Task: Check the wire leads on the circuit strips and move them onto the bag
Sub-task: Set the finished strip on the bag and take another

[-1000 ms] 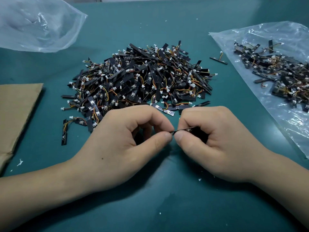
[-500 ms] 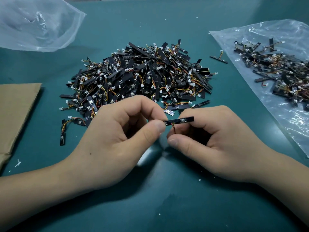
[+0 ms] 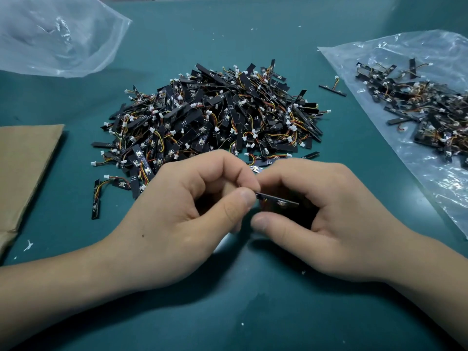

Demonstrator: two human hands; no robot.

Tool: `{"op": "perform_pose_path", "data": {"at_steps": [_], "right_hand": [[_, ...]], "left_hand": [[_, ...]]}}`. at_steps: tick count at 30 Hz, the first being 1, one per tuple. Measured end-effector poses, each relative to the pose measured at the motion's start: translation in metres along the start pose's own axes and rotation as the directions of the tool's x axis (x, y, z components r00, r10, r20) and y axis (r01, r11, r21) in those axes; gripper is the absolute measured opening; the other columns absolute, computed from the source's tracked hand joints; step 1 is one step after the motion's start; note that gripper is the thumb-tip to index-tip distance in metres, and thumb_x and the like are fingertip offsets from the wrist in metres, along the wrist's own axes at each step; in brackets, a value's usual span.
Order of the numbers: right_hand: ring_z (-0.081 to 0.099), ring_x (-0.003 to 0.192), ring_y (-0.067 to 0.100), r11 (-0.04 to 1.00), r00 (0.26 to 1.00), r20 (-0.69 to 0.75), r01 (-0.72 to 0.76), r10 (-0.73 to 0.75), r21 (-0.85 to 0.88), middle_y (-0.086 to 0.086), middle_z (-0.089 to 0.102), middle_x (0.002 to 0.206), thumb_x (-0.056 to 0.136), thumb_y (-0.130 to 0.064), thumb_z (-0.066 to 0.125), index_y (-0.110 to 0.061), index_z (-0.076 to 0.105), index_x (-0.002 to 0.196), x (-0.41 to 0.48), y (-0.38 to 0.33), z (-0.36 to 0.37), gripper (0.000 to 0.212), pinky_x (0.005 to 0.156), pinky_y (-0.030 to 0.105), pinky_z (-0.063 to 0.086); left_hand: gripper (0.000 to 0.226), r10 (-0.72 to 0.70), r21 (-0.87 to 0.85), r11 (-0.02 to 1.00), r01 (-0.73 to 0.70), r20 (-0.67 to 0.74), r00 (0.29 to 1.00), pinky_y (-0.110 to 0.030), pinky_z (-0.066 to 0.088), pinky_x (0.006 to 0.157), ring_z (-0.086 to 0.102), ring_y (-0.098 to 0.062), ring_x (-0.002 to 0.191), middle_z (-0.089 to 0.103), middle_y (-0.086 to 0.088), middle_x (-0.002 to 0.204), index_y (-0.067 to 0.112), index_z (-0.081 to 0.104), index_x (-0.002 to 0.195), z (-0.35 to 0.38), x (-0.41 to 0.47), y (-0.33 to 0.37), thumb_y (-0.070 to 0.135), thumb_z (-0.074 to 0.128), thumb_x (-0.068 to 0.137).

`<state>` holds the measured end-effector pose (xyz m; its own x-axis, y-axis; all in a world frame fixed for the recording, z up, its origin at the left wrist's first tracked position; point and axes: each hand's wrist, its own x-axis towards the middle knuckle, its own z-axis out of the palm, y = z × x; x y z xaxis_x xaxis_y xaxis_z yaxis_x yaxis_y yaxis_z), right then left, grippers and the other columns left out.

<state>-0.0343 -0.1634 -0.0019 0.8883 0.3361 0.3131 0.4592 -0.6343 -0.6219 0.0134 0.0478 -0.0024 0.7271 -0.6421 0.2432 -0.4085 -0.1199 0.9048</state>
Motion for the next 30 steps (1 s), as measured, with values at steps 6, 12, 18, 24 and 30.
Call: {"op": "perform_pose_path", "data": {"at_steps": [6, 12, 18, 24, 30], "right_hand": [[0.052, 0.068, 0.012, 0.999, 0.994, -0.105, -0.001, 0.006, 0.042, -0.005, 0.054, 0.072, 0.094, -0.014, 0.065, -0.011, 0.069, 0.079, -0.001, 0.0, -0.002, 0.016, 0.065, 0.023, 0.038], [0.051, 0.063, 0.012, 0.997, 0.999, -0.035, -0.026, 0.029, 0.076, -0.006, 0.053, 0.065, 0.096, -0.015, 0.06, -0.009, 0.068, 0.078, -0.001, 0.0, -0.003, 0.022, 0.06, 0.025, 0.039], [0.045, 0.061, 0.009, 0.998, 0.999, 0.016, 0.051, -0.051, 0.033, -0.008, 0.049, 0.064, 0.093, -0.013, 0.06, -0.01, 0.068, 0.074, -0.002, -0.001, -0.003, 0.021, 0.059, 0.022, 0.035], [0.043, 0.058, 0.012, 0.997, 0.995, 0.059, 0.08, -0.079, -0.016, -0.002, 0.05, 0.063, 0.09, -0.02, 0.056, -0.011, 0.072, 0.073, -0.003, -0.005, -0.002, 0.025, 0.056, 0.025, 0.035], [0.046, 0.058, 0.019, 0.999, 0.992, 0.124, 0.032, -0.031, -0.005, 0.001, 0.049, 0.06, 0.088, -0.025, 0.051, -0.008, 0.063, 0.067, -0.002, -0.007, -0.003, 0.03, 0.054, 0.038, 0.038]], "left_hand": [[0.007, -0.029, -0.021, 0.999, 0.028, -0.026, 0.999, -0.03, 0.046, 0.048, 0.056, -0.021, 0.051, 0.068, 0.001, 0.065, 0.027, 0.062, 0.094, 0.001, 0.002, 0.002, 0.033, 0.058, 0.093], [0.012, -0.06, -0.017, 0.998, 0.06, 0.02, 0.998, -0.034, 0.043, 0.049, 0.053, -0.023, 0.055, 0.066, -0.001, 0.067, 0.023, 0.062, 0.091, -0.001, 0.002, 0.006, 0.031, 0.054, 0.093], [0.024, -0.073, 0.266, 0.964, 0.023, 0.18, 0.981, -0.024, 0.038, 0.05, 0.047, -0.012, 0.05, 0.051, 0.003, 0.055, 0.022, 0.054, 0.068, 0.003, 0.001, 0.011, 0.023, 0.057, 0.092], [0.021, -0.049, 0.36, 0.933, -0.031, 0.21, 0.976, -0.011, 0.028, 0.056, 0.037, -0.007, 0.053, 0.039, 0.013, 0.056, 0.017, 0.058, 0.065, 0.005, 0.001, 0.018, 0.016, 0.056, 0.086], [0.022, -0.024, 0.409, 0.909, -0.081, 0.243, 0.97, -0.026, 0.026, 0.053, 0.039, -0.021, 0.05, 0.04, 0.005, 0.053, 0.007, 0.059, 0.059, 0.004, 0.004, 0.023, 0.009, 0.056, 0.081]]}}
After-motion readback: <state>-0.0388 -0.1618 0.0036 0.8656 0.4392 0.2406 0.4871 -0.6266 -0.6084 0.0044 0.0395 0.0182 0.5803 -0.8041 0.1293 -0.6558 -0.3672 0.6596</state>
